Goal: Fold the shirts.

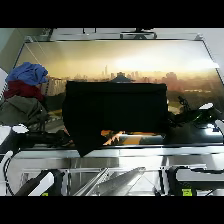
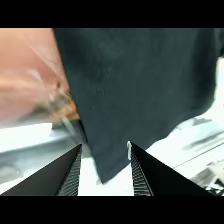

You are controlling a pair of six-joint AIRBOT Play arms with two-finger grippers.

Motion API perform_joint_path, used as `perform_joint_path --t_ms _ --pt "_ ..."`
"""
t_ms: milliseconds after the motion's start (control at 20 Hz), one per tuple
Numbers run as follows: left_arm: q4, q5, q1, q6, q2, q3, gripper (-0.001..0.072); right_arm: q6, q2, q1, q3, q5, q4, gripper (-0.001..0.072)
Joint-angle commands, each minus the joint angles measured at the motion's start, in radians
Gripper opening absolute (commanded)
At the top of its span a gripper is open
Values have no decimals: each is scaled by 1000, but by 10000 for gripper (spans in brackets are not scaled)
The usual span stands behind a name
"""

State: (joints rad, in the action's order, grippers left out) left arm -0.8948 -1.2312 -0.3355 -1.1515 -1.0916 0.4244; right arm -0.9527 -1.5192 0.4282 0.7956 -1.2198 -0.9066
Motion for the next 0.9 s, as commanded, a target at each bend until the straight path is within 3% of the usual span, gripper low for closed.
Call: perform_joint_path --t_ms 0,500,600,700,750,800,850 --pt "0 116 97 -1 -82 -1 313 2 0 -10 -1 2 -5 343" --pt "21 118 208 1 -346 258 301 11 0 -5 -1 -50 -7 342" --pt "8 89 192 10 -349 259 120 10 0 7 -1 -55 -6 342" --pt "-10 66 164 12 -349 257 123 10 0 22 -1 -69 -7 340" --pt "0 64 148 22 -349 257 52 9 0 28 -1 -73 -5 308" --pt "32 58 139 48 -349 257 26 9 0 31 -1 -88 -6 179" --pt "68 45 138 79 -349 258 26 5 0 32 -1 -104 -6 133"
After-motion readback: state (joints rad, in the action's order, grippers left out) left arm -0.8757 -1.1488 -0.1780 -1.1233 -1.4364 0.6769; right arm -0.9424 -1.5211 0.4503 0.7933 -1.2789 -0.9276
